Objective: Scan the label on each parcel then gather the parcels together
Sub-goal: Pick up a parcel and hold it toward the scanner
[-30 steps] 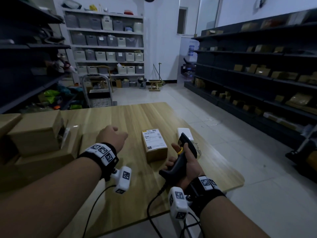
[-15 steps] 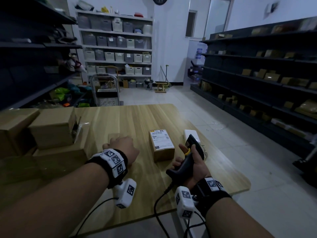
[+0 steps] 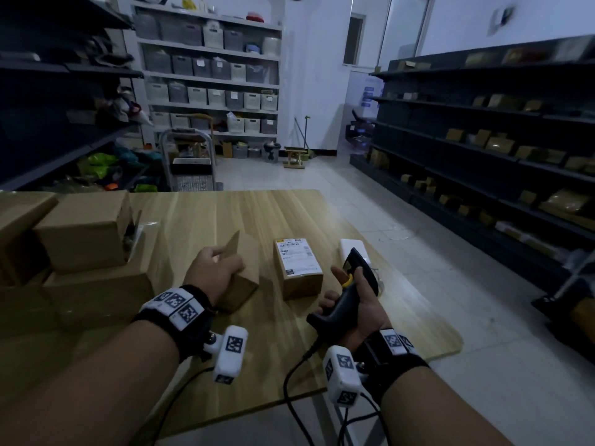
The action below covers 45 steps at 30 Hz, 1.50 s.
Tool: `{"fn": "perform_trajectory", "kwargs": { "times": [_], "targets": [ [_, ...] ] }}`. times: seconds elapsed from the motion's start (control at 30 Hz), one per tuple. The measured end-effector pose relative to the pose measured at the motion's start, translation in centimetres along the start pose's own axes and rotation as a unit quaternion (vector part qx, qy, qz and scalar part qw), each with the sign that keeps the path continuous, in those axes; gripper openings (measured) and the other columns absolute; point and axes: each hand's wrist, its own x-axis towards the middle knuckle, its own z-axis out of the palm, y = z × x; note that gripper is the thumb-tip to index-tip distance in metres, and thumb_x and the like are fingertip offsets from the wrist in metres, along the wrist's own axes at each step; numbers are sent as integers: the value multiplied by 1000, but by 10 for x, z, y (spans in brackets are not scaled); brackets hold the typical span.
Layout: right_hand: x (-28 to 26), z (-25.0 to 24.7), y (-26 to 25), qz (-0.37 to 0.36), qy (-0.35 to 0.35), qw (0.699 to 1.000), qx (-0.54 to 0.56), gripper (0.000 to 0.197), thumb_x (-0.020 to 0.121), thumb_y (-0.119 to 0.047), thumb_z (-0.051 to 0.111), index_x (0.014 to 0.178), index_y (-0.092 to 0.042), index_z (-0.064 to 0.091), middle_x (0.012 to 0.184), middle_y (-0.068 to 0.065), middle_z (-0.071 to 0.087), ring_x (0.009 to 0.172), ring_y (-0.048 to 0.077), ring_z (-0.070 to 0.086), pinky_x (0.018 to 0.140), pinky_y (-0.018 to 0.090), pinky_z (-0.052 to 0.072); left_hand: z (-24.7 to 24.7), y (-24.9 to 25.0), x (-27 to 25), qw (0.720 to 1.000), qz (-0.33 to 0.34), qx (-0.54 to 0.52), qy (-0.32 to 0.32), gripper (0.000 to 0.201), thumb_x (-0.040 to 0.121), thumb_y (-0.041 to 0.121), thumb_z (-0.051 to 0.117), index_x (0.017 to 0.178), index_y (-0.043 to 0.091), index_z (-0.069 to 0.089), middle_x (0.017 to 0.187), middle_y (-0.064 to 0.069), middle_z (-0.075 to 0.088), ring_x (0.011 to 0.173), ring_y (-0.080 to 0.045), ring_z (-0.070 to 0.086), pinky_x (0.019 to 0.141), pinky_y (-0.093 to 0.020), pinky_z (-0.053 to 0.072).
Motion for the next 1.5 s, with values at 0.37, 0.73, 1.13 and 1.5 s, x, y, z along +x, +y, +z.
{"fn": "perform_trajectory", "kwargs": {
  "times": [0.37,0.73,1.13,1.5],
  "targets": [
    [8,-5,0,-9,-1,1000,-2,63,82,-56,78,132,-18,70,75,5,48,64,18,47,67,36,44,-21,-40,-2,848,-131,-488,-161,65,86,18,51,146,-2,65,142,-30,70,122,-45,74,104,-57,58],
    [9,0,5,-42,23,999,-24,61,91,-62,68,134,-18,67,71,6,49,61,18,47,62,35,46,-17,-44,12,883,-75,-426,-184,60,87,23,71,144,2,67,136,-29,73,112,-43,77,75,-49,70],
    [-1,3,8,-51,45,995,-79,45,89,-56,72,108,-14,74,50,-3,33,39,13,34,48,25,40,-13,-53,25,891,-52,-416,-172,52,90,16,71,140,-1,68,132,-32,74,123,-55,70,88,-62,67],
    [-24,88,1,19,55,902,-429,39,88,-48,77,74,-18,56,55,2,34,43,19,32,49,29,36,-18,-46,18,908,-56,-381,-167,34,96,-1,68,130,-6,70,118,-35,77,105,-58,76,82,-69,65]
  ]
}}
